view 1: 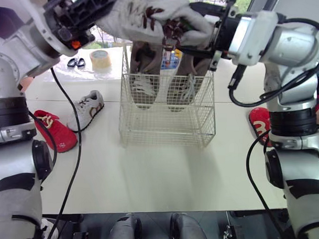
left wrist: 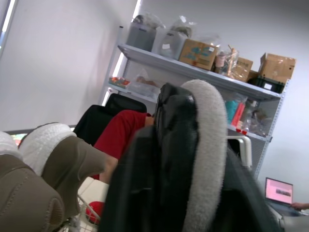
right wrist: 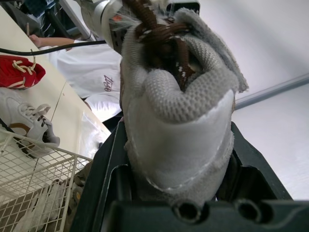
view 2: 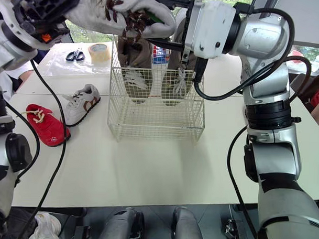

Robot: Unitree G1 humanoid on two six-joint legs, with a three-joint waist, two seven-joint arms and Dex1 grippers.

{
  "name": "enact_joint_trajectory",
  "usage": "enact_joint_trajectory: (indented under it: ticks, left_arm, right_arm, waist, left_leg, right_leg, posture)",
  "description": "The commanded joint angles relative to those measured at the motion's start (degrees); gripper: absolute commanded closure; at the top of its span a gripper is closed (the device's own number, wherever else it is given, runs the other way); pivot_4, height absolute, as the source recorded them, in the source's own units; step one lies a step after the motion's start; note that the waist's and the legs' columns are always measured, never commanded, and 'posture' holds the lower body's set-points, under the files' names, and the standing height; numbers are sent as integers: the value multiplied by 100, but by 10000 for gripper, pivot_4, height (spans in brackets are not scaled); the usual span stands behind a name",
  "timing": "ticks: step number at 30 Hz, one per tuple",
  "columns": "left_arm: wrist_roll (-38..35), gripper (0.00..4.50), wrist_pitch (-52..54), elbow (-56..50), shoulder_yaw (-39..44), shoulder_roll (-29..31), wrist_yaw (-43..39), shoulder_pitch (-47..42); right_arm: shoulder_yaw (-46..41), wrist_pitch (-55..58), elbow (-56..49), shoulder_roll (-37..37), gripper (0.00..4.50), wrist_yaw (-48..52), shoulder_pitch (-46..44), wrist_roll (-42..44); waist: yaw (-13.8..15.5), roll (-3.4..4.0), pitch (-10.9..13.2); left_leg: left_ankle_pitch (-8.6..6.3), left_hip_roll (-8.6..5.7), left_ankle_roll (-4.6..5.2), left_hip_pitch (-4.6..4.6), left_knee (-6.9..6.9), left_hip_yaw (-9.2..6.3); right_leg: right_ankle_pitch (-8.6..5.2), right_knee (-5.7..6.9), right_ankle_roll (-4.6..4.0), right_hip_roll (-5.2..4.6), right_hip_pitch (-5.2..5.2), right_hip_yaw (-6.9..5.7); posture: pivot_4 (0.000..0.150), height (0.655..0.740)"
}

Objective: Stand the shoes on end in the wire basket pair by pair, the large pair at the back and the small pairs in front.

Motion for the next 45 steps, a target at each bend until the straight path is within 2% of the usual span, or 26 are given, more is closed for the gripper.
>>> enact_joint_trajectory:
  ticks: [1,2,3,4,7,10,13,16,18,20,26,38,45]
  left_arm:
    - [-32,42282,96,-77,280,-31,-95,-175]
    - [-26,42282,97,-93,320,-45,-78,-153]
    - [-40,42280,99,-138,381,-75,-25,-114]
    - [-88,42280,89,-181,488,-121,91,-65]
    - [-477,42280,6,-321,1045,-331,740,103]
    - [-940,42280,-383,-719,1672,-761,1619,447]
    - [-1263,42280,-1138,-1523,2024,-1666,2464,876]
    - [-1335,42280,-1703,-1985,2086,-2256,2933,990]
    - [-1236,42280,-2260,-2185,2019,-2836,3157,981]
    - [-1235,42280,-2507,-2271,1907,-3153,3318,1022]
    - [-1260,42280,-2315,-2471,1333,-3310,3422,1513]
    - [-1095,42280,-2243,-2822,654,-3223,3313,2031]
    - [-1114,42280,-2260,-2859,543,-3169,3266,2324]
  right_arm:
    - [-184,34,-191,-104,28550,-83,-78,-9]
    - [-197,55,-198,-115,28550,-90,-66,-9]
    - [-214,133,-224,-133,19888,-91,-38,16]
    - [-263,337,-253,-154,17142,-143,16,73]
    - [-619,1219,-416,-199,970,-568,389,356]
    - [-1241,2467,-936,212,365,-1546,1176,1126]
    - [-1778,3601,-1809,1645,365,-3388,1871,2651]
    - [-2057,4241,-2342,2590,365,-4509,1945,3755]
    - [-2002,4432,-2640,3450,365,-5178,1861,4995]
    - [-2022,4459,-2757,3887,365,-5604,1804,5567]
    - [-1768,4556,-2906,3971,365,-5836,1714,5924]
    - [-1292,4450,-3116,3980,365,-5999,1684,5707]
    - [-1118,4272,-3360,4225,365,-6204,1627,5676]
  waist:
    - [1,0,0]
    - [7,0,0]
    - [10,0,0]
    - [15,0,0]
    - [17,-2,-1]
    - [20,-3,-2]
    - [12,-4,-3]
    - [13,1,2]
    - [18,0,1]
    - [22,0,-1]
    - [34,-7,-5]
    - [14,-6,-4]
    - [14,-6,-4]
  left_leg:
    - [0,0,0,0,0,0]
    - [0,0,0,0,0,0]
    - [0,0,0,0,0,-1]
    - [0,0,0,0,0,-1]
    - [0,0,0,0,2,-3]
    - [0,-2,0,1,2,-8]
    - [3,-4,-6,9,-3,-11]
    - [12,-1,-20,9,-3,-13]
    - [14,-2,-21,-3,-3,-15]
    - [12,-2,-18,-1,-3,-15]
    - [-17,-8,35,-2,3,-18]
    - [-19,0,37,-4,3,-21]
    - [-19,0,37,-6,2,-21]
  right_leg:
    - [0,0,0,0,0,0]
    - [0,0,0,0,0,0]
    - [0,0,0,0,0,0]
    - [0,1,0,-1,0,0]
    - [0,1,0,-3,2,1]
    - [1,5,-1,-10,5,0]
    - [2,7,-2,-21,10,-4]
    - [4,14,-5,-30,3,-1]
    - [7,14,-10,-12,-6,-7]
    - [7,9,-10,-8,-2,-7]
    - [7,1,-9,-3,16,-7]
    - [6,0,-9,6,10,-7]
    - [6,-1,-9,7,10,-8]
  posture:
    - [1500,7400]
    - [1500,7400]
    - [1500,7400]
    - [1500,7400]
    - [1500,7400]
    - [1500,7400]
    - [1500,7400]
    - [1500,7400]
    - [1500,7400]
    - [1500,7400]
    - [1500,7400]
    - [1500,7400]
    - [1500,7400]
